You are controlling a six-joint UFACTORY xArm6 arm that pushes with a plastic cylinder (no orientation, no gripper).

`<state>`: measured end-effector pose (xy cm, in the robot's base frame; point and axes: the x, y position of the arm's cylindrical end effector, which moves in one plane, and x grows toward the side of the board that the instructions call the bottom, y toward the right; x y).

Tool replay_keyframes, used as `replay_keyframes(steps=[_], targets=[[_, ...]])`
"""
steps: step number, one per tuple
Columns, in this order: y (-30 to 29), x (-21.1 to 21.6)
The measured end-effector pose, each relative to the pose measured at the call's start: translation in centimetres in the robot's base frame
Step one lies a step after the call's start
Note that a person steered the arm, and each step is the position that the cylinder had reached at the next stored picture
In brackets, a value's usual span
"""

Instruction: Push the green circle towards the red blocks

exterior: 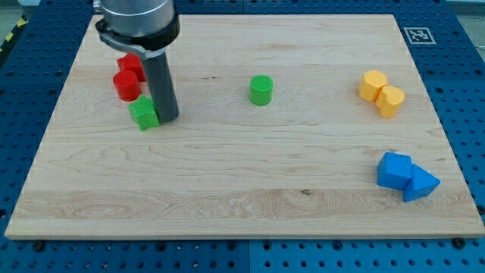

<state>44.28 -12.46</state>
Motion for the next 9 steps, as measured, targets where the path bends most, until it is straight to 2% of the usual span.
replay_keyframes(steps=[2,4,6,9], targets=[[-0.6,0.0],[11.0,-0.2],[20.0,-0.9],[19.4,-2.7]])
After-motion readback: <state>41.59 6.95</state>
